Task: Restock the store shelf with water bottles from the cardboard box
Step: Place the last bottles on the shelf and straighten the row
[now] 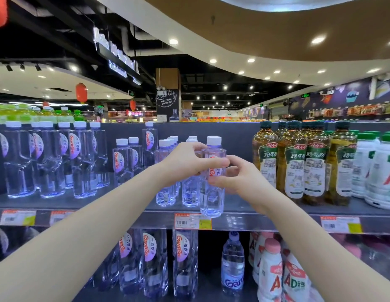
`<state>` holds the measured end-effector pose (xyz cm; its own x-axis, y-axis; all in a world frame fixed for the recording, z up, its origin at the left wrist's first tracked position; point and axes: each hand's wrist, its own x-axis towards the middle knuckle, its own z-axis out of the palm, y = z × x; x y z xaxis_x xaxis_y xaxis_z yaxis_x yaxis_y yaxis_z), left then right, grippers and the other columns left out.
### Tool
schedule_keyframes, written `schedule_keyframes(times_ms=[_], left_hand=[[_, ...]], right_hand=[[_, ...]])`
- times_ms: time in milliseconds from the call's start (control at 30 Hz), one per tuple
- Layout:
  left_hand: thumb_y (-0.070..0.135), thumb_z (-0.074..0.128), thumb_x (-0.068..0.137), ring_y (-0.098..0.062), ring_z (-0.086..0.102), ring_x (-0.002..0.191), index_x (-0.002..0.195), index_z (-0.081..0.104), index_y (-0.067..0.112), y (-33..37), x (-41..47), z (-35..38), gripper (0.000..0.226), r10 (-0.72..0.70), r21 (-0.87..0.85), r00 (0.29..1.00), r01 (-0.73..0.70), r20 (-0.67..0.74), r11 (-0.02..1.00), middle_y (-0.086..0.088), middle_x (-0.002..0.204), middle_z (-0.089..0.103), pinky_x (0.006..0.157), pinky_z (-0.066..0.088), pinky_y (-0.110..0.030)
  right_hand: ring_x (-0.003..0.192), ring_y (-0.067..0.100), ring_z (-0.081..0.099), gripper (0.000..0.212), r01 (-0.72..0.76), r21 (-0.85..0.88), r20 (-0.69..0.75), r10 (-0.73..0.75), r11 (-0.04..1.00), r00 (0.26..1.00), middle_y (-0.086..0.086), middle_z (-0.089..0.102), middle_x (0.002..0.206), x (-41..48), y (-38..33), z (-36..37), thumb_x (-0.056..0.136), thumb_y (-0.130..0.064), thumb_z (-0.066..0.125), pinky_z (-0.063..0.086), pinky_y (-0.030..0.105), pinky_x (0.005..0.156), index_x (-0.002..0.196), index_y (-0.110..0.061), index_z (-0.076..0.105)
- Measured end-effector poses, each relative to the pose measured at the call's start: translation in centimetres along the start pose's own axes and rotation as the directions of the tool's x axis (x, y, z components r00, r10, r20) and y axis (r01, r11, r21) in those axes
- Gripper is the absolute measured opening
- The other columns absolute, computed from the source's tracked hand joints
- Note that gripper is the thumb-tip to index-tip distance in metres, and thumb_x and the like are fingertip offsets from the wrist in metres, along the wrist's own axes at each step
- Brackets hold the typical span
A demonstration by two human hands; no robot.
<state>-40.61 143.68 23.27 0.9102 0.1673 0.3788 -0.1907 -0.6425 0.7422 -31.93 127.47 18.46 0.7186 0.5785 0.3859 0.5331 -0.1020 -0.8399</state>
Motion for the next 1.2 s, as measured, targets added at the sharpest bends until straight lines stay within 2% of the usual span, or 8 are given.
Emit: schedule_keyframes(times_ms=[100, 233, 500, 667, 800, 933, 1033, 1200], left_hand=[[0.056, 0.088, 0.072, -0.009, 0.076, 0.085, 0.103, 0.073, 0.034, -0.4, -0.3, -0.3, 0.042, -0.02, 0.016, 1.0, 0.02, 0.016, 1.0, 0.006, 0.092, 0.08, 0.092, 0.061, -0.041], [0.049, 0.086, 0.078, -0.008, 0.078, 0.089, 0.124, 0.066, 0.023, -1.8, -0.8, -1.5, 0.057, -0.067, 0.009, 0.997, 0.067, -0.03, 0.998, 0.001, 0.105, 0.079, 0.094, 0.061, -0.039], [0.041, 0.085, 0.083, -0.01, 0.078, 0.082, 0.113, 0.071, 0.021, -4.8, -1.3, -1.9, 0.039, -0.12, 0.021, 0.984, 0.124, -0.132, 0.992, 0.001, 0.095, 0.08, 0.092, 0.059, -0.054], [0.042, 0.084, 0.083, -0.011, 0.078, 0.08, 0.107, 0.072, 0.022, -6.7, -1.1, -2.2, 0.033, -0.124, 0.036, 0.97, 0.134, -0.21, 0.99, -0.001, 0.09, 0.08, 0.087, 0.062, -0.051], [0.042, 0.083, 0.084, -0.011, 0.077, 0.077, 0.114, 0.068, 0.021, -8.0, -0.9, -2.1, 0.039, -0.153, 0.034, 0.957, 0.167, -0.246, 0.985, 0.0, 0.082, 0.08, 0.085, 0.062, -0.047], [0.045, 0.08, 0.086, -0.005, 0.074, 0.062, 0.12, 0.064, 0.022, -8.2, -0.9, -1.2, 0.044, -0.13, 0.129, 0.946, 0.175, -0.297, 0.976, -0.001, 0.078, 0.078, 0.083, 0.06, -0.04], [0.054, 0.08, 0.082, -0.006, 0.073, 0.056, 0.125, 0.061, 0.023, -8.2, -1.1, -0.6, 0.057, -0.117, 0.206, 0.942, 0.188, -0.314, 0.96, 0.0, 0.075, 0.076, 0.086, 0.06, -0.041], [0.068, 0.075, 0.078, -0.005, 0.07, 0.049, 0.139, 0.058, 0.02, -8.3, -1.1, 0.3, 0.078, -0.086, 0.375, 0.945, 0.208, -0.316, 0.904, 0.004, 0.097, 0.075, 0.086, 0.059, -0.036]], right_hand=[[0.096, 0.023, 0.076, 0.051, 0.009, 0.027, -0.015, -0.009, 1.0, 1.0, 0.007, 0.078, 0.099, 0.9, 0.4, -0.2, 0.066, -0.044, 0.09, 0.057, 0.056, 0.096, 0.113, -0.041, 0.069], [0.093, 0.02, 0.077, 0.063, -0.015, 0.051, -0.069, 0.019, 0.999, 0.997, 0.003, 0.079, 0.097, 2.3, 1.5, -0.5, 0.052, -0.053, 0.091, 0.058, 0.053, 0.094, 0.11, -0.04, 0.07], [0.093, 0.02, 0.075, 0.045, -0.043, 0.011, -0.143, 0.044, 0.999, 0.989, 0.001, 0.077, 0.098, 4.5, 3.1, -0.2, 0.075, -0.031, 0.091, 0.059, 0.05, 0.093, 0.113, -0.034, 0.067], [0.096, 0.02, 0.074, 0.041, -0.062, 0.035, -0.144, 0.067, 0.997, 0.987, -0.001, 0.077, 0.1, 4.9, 4.3, 0.5, 0.08, -0.031, 0.088, 0.058, 0.05, 0.095, 0.114, -0.034, 0.067], [0.096, 0.014, 0.073, 0.043, -0.041, -0.001, -0.146, 0.04, 0.999, 0.988, -0.005, 0.076, 0.101, 4.8, 4.2, 1.0, 0.084, -0.031, 0.085, 0.058, 0.041, 0.091, 0.122, -0.034, 0.065], [0.093, 0.013, 0.072, 0.045, -0.022, -0.044, -0.16, 0.015, 0.999, 0.987, -0.005, 0.075, 0.099, 4.8, 4.1, 1.3, 0.087, -0.032, 0.081, 0.057, 0.036, 0.084, 0.128, -0.035, 0.064], [0.093, 0.011, 0.072, 0.04, -0.019, -0.06, -0.149, 0.01, 0.998, 0.989, -0.006, 0.075, 0.099, 4.7, 3.9, 1.2, 0.09, -0.029, 0.079, 0.058, 0.036, 0.086, 0.127, -0.034, 0.066], [0.092, 0.009, 0.069, 0.033, -0.012, -0.112, -0.147, -0.004, 0.994, 0.989, -0.008, 0.074, 0.1, 4.4, 3.2, 1.5, 0.093, -0.026, 0.075, 0.053, 0.027, 0.075, 0.124, -0.033, 0.067]])
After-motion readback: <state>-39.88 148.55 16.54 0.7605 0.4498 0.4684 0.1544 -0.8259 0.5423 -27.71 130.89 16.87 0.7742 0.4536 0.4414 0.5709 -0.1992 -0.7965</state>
